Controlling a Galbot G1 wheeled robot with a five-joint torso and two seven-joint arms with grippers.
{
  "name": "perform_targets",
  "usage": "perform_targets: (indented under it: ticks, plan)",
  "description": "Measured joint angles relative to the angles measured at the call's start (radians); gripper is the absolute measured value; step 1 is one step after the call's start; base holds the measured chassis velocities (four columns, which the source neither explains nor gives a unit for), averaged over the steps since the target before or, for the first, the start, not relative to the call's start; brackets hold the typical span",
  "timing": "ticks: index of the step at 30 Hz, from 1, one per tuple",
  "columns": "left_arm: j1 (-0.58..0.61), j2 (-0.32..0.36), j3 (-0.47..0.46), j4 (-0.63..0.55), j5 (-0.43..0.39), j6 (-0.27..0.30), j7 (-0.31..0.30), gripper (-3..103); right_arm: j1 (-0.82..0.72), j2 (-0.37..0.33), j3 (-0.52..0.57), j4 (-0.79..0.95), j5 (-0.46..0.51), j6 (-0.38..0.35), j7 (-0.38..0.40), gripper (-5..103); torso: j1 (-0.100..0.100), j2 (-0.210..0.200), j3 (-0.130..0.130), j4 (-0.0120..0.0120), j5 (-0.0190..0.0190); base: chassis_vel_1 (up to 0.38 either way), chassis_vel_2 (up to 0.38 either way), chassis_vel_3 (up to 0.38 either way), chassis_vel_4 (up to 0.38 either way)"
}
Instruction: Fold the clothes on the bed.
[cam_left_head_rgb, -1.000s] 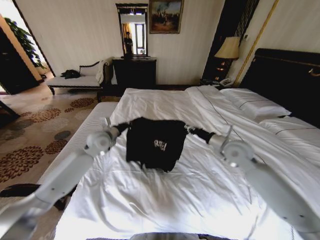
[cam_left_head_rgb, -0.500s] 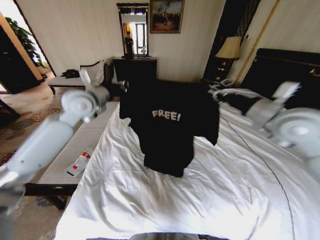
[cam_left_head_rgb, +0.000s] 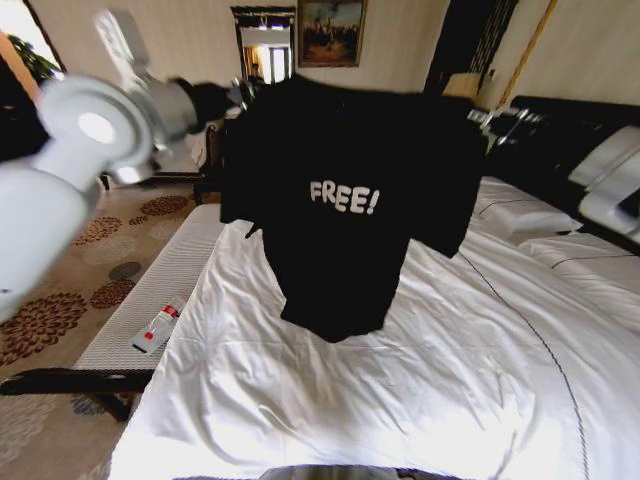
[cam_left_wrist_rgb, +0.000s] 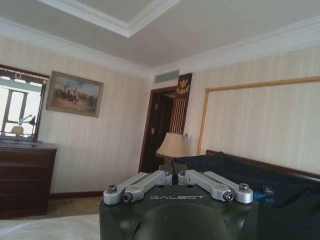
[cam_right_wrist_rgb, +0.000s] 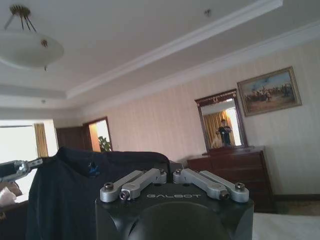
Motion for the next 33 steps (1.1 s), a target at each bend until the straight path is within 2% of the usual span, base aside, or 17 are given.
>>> perform_targets:
  ticks: [2, 6, 8, 11, 12, 15, 17, 18, 20, 21, 22, 23, 25, 27, 28, 31, 33]
  plan:
    - [-0.007, 0.013, -0.003, -0.005, -0.013, 0.003, 0.0, 0, 0.008, -0.004, 0.001, 0.001, 0.014, 0.0, 0.005, 1, 0.0, 0.0, 0.0, 0.0, -0.0002, 0.0, 0.0, 0.0, 0.0]
    - [0.014, 0.118, -0.06, -0.067, -0.087, 0.016, 0.002, 0, 0.042, -0.034, 0.007, 0.03, 0.096, 0.002, 0.038, 1, 0.0, 0.0, 0.0, 0.0003, -0.0005, 0.0, 0.0, 0.0, 0.0]
    - [0.026, 0.131, -0.075, -0.076, -0.094, 0.017, 0.002, 0, 0.044, -0.038, 0.009, 0.039, 0.106, 0.002, 0.042, 1, 0.0, 0.0, 0.0, 0.0002, -0.0004, 0.0, 0.0, 0.0, 0.0]
    - [0.133, 0.228, -0.199, -0.152, -0.155, 0.029, 0.001, 0, 0.062, -0.047, 0.015, 0.104, 0.198, 0.002, 0.113, 1, 0.0, 0.0, 0.0, 0.0, -0.0005, 0.0, 0.0, 0.0, 0.0]
    - [0.133, 0.228, -0.199, -0.152, -0.155, 0.029, 0.001, 0, 0.062, -0.047, 0.015, 0.104, 0.198, 0.002, 0.113, 1, 0.0, 0.0, 0.0, 0.0, -0.0005, 0.0, 0.0, 0.0, 0.0]
    - [0.243, 0.361, -0.312, -0.23, -0.198, 0.028, 0.007, 0, 0.072, -0.049, 0.022, 0.164, 0.268, -0.004, 0.176, 1, 0.0, 0.0, 0.0, 0.0001, -0.0008, 0.0, 0.0, 0.0, 0.0]
    - [0.297, 0.455, -0.375, -0.283, -0.222, 0.001, 0.014, 0, 0.065, -0.046, 0.04, 0.192, 0.302, -0.011, 0.208, 1, 0.0, 0.0, 0.0, 0.0003, -0.001, 0.0, 0.0, 0.0, 0.0]
    - [0.297, 0.455, -0.375, -0.283, -0.222, 0.001, 0.014, 0, 0.065, -0.046, 0.04, 0.192, 0.302, -0.011, 0.208, 1, 0.0, 0.0, 0.0, 0.0003, -0.001, 0.0, 0.0, 0.0, 0.0]
    - [0.398, 0.62, -0.514, -0.358, -0.28, -0.043, 0.02, 0, 0.034, -0.046, 0.119, 0.232, 0.378, -0.026, 0.263, 1, 0.0, 0.0, 0.0, 0.0008, -0.0002, 0.0, 0.0, 0.0, 0.0]
    - [0.412, 0.658, -0.536, -0.372, -0.303, -0.048, 0.019, 0, 0.012, -0.052, 0.169, 0.25, 0.419, -0.031, 0.286, 1, 0.0, 0.0, 0.0, 0.0007, 0.0, 0.0, 0.0, 0.0, 0.0]
    - [0.423, 0.734, -0.56, -0.4, -0.373, -0.04, 0.013, 0, -0.016, -0.066, 0.248, 0.288, 0.511, -0.046, 0.339, 1, 0.0, 0.0, 0.0, 0.0007, 0.0006, 0.0, 0.0, 0.0, 0.0]
    - [0.423, 0.734, -0.56, -0.4, -0.373, -0.04, 0.013, 0, -0.016, -0.066, 0.248, 0.288, 0.511, -0.046, 0.339, 1, 0.0, 0.0, 0.0, 0.0007, 0.0006, 0.0, 0.0, 0.0, 0.0]
    - [0.383, 0.782, -0.585, -0.416, -0.485, 0.015, -0.022, 0, -0.028, -0.095, 0.334, 0.34, 0.636, -0.052, 0.413, 1, 0.0, 0.0, 0.0, -0.0003, 0.0001, 0.0, 0.0, 0.0, 0.0]
    - [0.32, 0.821, -0.596, -0.426, -0.573, 0.073, -0.069, 0, -0.026, -0.127, 0.388, 0.377, 0.721, -0.054, 0.472, 1, 0.0, 0.0, 0.0, -0.0004, -0.0001, 0.0, 0.0, 0.0, 0.0]
    - [0.32, 0.821, -0.596, -0.426, -0.573, 0.073, -0.069, 0, -0.026, -0.127, 0.388, 0.377, 0.721, -0.054, 0.472, 1, 0.0, 0.0, 0.0, -0.0004, -0.0001, 0.0, 0.0, 0.0, 0.0]
    - [0.246, 0.865, -0.572, -0.437, -0.655, 0.139, -0.134, 0, -0.019, -0.16, 0.439, 0.391, 0.832, -0.066, 0.557, 1, 0.0, 0.0, 0.0, 0.0004, -0.0005, 0.0, 0.0, 0.0, 0.0]
    - [0.227, 0.87, -0.568, -0.437, -0.678, 0.156, -0.156, 0, -0.015, -0.165, 0.445, 0.391, 0.856, -0.069, 0.576, 1, 0.0, 0.0, 0.0, 0.0003, -0.0004, 0.0, 0.0, 0.0, 0.0]
